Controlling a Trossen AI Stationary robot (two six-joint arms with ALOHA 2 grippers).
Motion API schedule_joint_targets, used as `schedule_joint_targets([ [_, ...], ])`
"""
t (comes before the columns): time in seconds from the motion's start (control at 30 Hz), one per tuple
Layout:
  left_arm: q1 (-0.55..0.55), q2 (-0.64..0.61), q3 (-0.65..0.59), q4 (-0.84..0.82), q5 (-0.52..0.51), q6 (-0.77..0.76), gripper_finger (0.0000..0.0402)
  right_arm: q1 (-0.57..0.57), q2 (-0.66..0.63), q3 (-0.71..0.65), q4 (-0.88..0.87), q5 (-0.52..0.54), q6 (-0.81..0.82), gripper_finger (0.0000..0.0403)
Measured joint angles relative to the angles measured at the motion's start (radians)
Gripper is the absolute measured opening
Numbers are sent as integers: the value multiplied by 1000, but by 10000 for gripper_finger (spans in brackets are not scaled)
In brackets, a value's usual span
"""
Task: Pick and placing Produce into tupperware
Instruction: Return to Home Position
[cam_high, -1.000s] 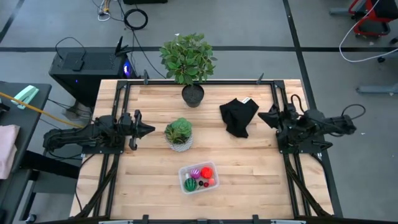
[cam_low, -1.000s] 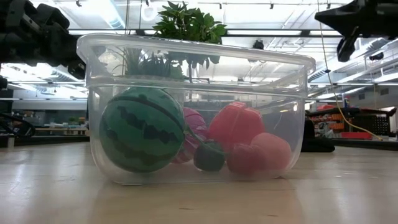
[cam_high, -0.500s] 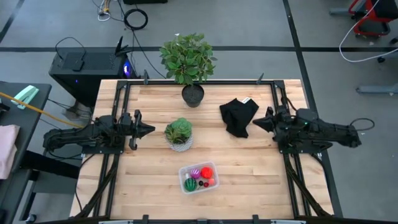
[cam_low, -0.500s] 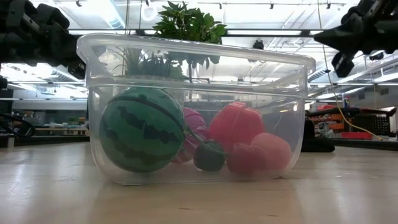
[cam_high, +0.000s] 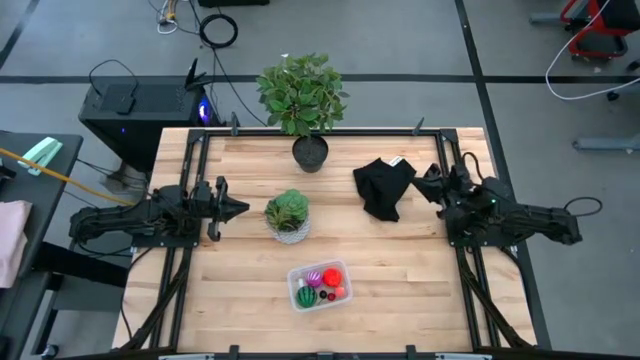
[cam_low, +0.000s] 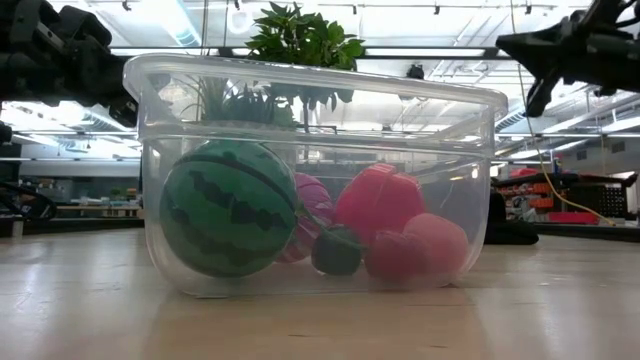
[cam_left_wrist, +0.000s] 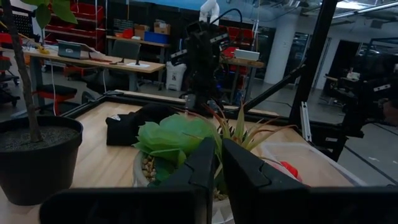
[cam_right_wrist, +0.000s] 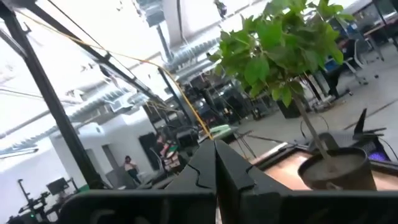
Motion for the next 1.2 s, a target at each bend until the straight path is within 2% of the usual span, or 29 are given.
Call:
schedule_joint_targets([
  [0.27,0,0,0,0,0,0,34,1,0,-1,-55,-49,18,0],
  [0.57,0,0,0,0,0,0,32,95,0,-1,-56,-34,17,0],
  [0.83,0,0,0,0,0,0,40,170,0,-1,-198,-30,16,0],
  [1.03,0,0,0,0,0,0,31,171,1,-1,-321,-18,-58,0],
  [1.2,0,0,0,0,0,0,28,171,7,-1,-318,-15,-117,0],
])
